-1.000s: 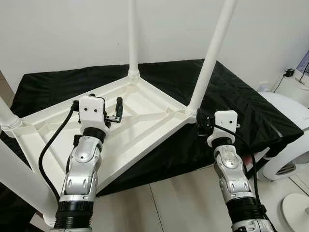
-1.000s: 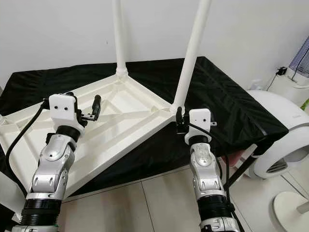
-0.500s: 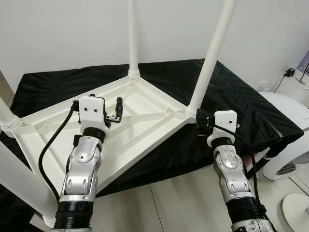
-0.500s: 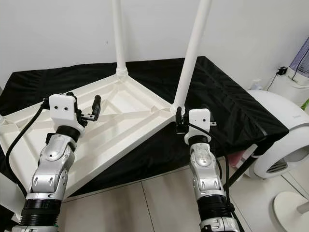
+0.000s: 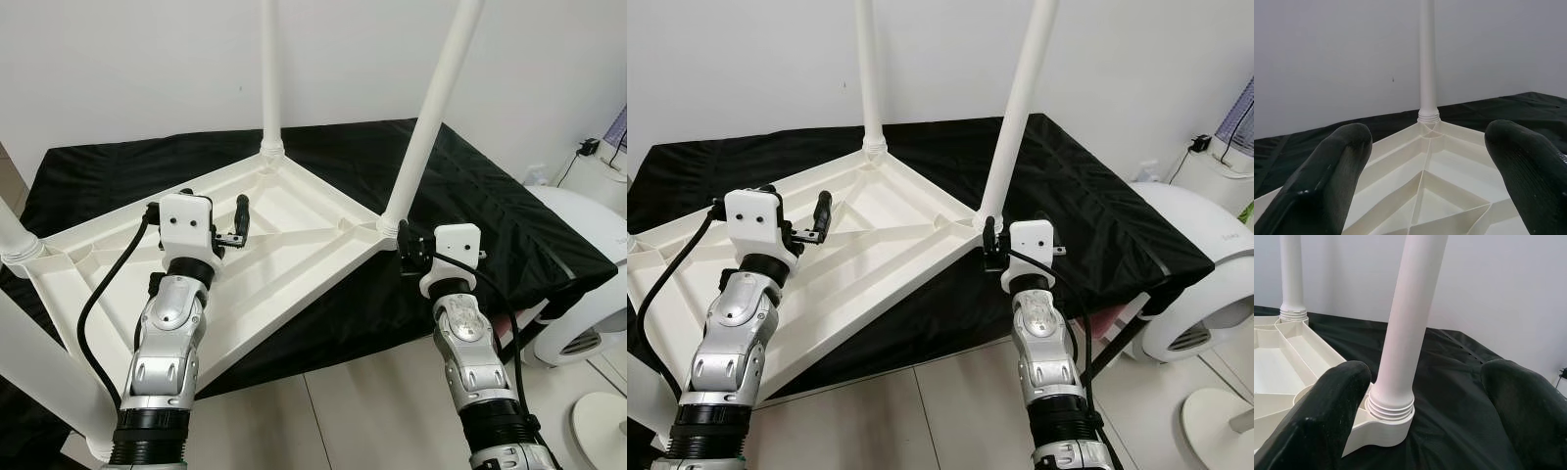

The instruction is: Building children table

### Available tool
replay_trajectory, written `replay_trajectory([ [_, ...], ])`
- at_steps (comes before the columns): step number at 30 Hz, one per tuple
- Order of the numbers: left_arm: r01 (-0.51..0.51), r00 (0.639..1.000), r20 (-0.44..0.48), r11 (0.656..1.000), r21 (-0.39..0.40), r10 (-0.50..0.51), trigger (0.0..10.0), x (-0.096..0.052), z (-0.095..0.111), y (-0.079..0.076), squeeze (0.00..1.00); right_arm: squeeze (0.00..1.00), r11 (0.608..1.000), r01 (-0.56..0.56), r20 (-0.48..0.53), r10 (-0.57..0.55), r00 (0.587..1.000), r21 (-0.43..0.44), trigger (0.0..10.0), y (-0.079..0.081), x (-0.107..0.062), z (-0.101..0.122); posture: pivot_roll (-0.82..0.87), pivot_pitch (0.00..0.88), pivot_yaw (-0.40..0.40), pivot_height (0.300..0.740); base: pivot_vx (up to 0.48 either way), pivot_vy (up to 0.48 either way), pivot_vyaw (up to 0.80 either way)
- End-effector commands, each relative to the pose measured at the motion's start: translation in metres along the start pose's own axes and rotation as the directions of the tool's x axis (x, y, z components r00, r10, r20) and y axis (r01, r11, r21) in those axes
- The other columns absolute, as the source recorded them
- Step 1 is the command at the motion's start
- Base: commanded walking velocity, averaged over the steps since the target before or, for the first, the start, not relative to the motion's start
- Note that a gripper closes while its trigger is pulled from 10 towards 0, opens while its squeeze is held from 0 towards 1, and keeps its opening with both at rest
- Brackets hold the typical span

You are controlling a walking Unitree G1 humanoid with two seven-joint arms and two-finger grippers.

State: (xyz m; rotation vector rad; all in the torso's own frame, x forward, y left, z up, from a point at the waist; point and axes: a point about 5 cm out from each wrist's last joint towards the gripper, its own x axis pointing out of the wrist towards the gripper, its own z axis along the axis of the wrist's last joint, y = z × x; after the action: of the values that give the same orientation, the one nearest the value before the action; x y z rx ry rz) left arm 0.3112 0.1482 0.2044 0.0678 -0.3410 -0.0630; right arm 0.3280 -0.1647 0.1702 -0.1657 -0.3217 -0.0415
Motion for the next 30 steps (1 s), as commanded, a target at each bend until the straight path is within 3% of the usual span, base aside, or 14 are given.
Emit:
replay_trajectory([
  [1, -0.057, 0.998, -0.001, 0.998, 0.005, 0.057, 10.0, 0.000, 0.000, 0.003, 0.00, 0.00, 1.000, -0.005, -0.002, 0.005, 1.000, -0.008, 10.0, -0.002, 0.000, -0.001, -0.01, 0.029, -0.024, 0.740, 0.000, 0.000, 0.00],
  [30, -0.026, 1.000, 0.001, 1.000, 0.006, 0.026, 10.0, 0.004, 0.001, -0.002, 0.00, 0.00, 0.999, 0.028, 0.014, -0.028, 1.000, -0.030, 10.0, -0.013, 0.004, 0.003, -0.03, 0.017, -0.012, 0.740, 0.000, 0.000, 0.00],
])
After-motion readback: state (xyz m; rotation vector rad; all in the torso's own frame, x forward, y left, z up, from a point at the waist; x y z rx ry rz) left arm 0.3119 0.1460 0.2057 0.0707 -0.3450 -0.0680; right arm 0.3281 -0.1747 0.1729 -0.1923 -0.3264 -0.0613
